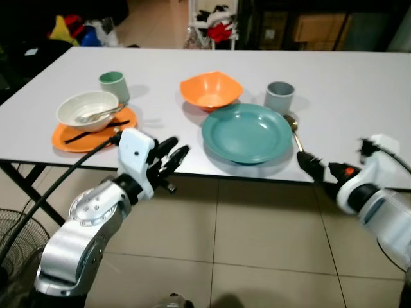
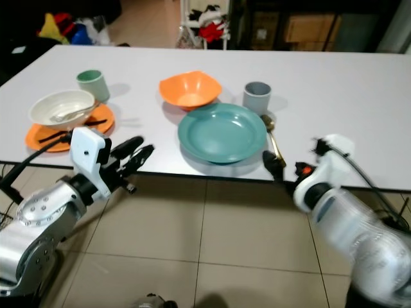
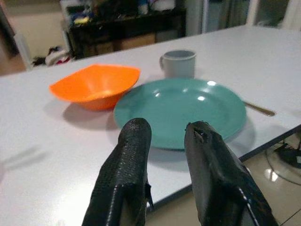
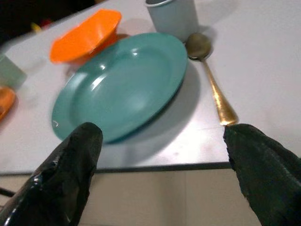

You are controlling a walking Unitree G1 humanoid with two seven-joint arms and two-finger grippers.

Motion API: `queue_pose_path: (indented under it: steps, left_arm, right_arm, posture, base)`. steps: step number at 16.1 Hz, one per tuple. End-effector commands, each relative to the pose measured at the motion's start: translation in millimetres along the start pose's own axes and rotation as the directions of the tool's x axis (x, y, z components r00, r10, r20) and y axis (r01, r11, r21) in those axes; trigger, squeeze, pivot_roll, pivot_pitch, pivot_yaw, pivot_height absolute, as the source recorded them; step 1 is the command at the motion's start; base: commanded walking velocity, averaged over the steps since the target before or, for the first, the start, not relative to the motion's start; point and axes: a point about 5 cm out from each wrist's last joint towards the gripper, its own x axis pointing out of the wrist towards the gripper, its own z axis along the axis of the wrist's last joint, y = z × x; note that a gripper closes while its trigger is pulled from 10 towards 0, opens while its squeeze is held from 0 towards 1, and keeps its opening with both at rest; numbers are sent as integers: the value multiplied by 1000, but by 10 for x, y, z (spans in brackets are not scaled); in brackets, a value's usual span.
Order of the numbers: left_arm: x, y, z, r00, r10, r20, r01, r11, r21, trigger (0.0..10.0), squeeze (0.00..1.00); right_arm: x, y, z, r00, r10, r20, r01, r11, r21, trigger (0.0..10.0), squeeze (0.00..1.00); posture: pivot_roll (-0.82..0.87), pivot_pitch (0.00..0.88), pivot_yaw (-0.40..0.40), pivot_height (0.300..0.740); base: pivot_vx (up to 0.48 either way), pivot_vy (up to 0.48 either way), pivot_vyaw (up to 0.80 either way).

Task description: Setting the table

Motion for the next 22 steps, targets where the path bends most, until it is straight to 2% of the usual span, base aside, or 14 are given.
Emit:
queue_pose_path:
  steps: [1, 2, 3, 4, 5, 6, 9, 11, 12, 13, 18, 22]
  left_arm:
    - [-73, 47, 3, 993, 119, -17, -119, 993, 27, 10000, 0]
    - [-122, 35, -32, 979, 200, -22, -200, 979, 27, 10000, 0]
    - [-157, 19, -56, 970, 242, -24, -241, 970, 34, 10000, 0]
    - [-200, -11, -93, 969, 247, -32, -244, 967, 71, 10000, 0]
    - [-232, -19, -114, 963, 265, -39, -263, 963, 51, 10000, 0]
    - [-229, -26, -110, 963, 268, -32, -267, 963, 35, 10000, 0]
    - [-156, -55, -112, 962, 270, -31, -265, 959, 103, 10000, 0]
    - [-131, -16, -51, 958, 286, -20, -284, 957, 63, 10000, 0]
    - [-129, -7, -61, 957, 288, -21, -286, 956, 62, 10000, 0]
    - [-125, -7, -43, 958, 285, -3, -284, 954, 96, 10000, 0]
    - [-133, -24, -56, 959, 283, -20, -280, 955, 101, 10000, 0]
    - [-134, -69, -41, 961, 276, -11, -274, 959, 73, 10000, 0]
  right_arm:
    - [-31, 195, -6, 997, 7, 80, 11, 976, -217, 10000, 0]
    - [-83, 307, -70, 994, 25, 110, 9, 954, -300, 10000, 0]
    - [-117, 341, -99, 990, 31, 140, 5, 968, -250, 10000, 0]
    - [-155, 378, -122, 983, 48, 178, -5, 971, -238, 10000, 0]
    - [-189, 403, -143, 980, 63, 190, -17, 972, -234, 10000, 0]
    - [-194, 421, -164, 977, 78, 199, -32, 974, -224, 10000, 0]
    - [-115, 451, -236, 974, 116, 197, -61, 962, -266, 10000, 0]
    - [-72, 450, -273, 973, 113, 202, -63, 969, -240, 10000, 0]
    - [-64, 451, -291, 974, 112, 199, -64, 970, -234, 10000, 0]
    - [-69, 483, -303, 972, 129, 199, -81, 969, -231, 10000, 0]
    - [-65, 545, -394, 973, 160, 167, -121, 968, -220, 10000, 0]
    - [-68, 540, -409, 973, 175, 154, -139, 966, -217, 10000, 0]
  posture:
    - [65, 0, 103, 740]
    - [62, 0, 104, 740]
    - [66, 0, 96, 740]
    - [68, 0, 104, 740]
    - [68, 0, 107, 740]
    - [70, 0, 102, 740]
    - [96, 0, 86, 740]
    - [98, 0, 91, 740]
    - [98, 0, 91, 740]
    - [96, 0, 101, 740]
    - [93, 0, 99, 740]
    - [97, 0, 93, 740]
  base:
    - [0, 0, 0]
    - [0, 0, 544]
    - [0, 0, 706]
    - [0, 0, 800]
    - [0, 0, 800]
    - [0, 0, 800]
    - [0, 0, 800]
    - [0, 0, 800]
    - [0, 0, 800]
    - [0, 0, 800]
    - [0, 0, 800]
    - [0, 0, 800]
